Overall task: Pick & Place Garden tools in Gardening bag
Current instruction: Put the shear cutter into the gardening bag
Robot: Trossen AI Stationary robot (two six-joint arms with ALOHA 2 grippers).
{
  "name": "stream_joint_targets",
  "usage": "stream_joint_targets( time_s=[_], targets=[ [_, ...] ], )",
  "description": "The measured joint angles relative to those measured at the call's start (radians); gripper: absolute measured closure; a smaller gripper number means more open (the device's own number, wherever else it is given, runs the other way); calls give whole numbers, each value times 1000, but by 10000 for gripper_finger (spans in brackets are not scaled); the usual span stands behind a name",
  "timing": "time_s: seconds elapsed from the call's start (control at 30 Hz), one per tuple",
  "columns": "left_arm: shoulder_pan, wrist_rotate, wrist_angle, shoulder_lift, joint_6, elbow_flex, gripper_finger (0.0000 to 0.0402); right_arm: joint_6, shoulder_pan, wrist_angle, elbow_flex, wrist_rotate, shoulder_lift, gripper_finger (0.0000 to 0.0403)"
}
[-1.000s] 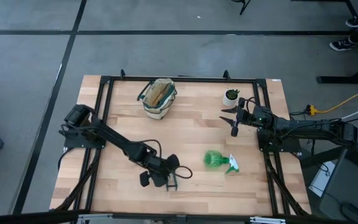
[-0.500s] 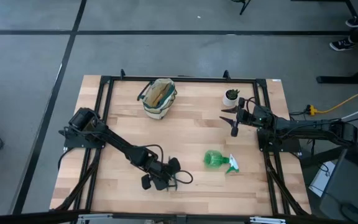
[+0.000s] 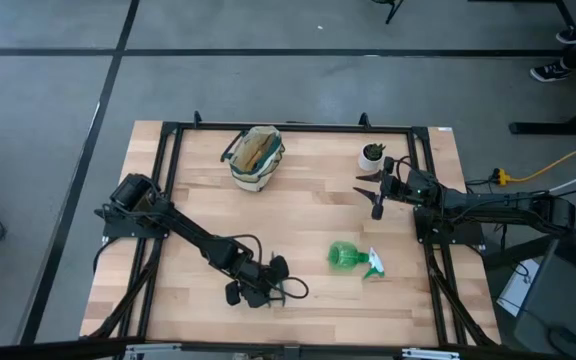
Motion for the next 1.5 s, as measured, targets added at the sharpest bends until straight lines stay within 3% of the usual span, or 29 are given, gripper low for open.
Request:
stream_joint_targets(
  time_s=[0.53, 0.93, 1.23, 1.5],
  targets=[
    [12, 6, 1, 104, 43, 5, 224, 0, 0, 0, 0, 0, 0, 245],
    [81, 106, -2, 101, -145, 2, 379, 0, 0, 0, 0, 0, 0, 245],
    [157, 115, 5, 101, -171, 1, 374, 0, 0, 0, 0, 0, 0, 245],
    [275, 23, 130, 93, -44, -6, 376, 0, 0, 0, 0, 0, 0, 245]
  ],
)
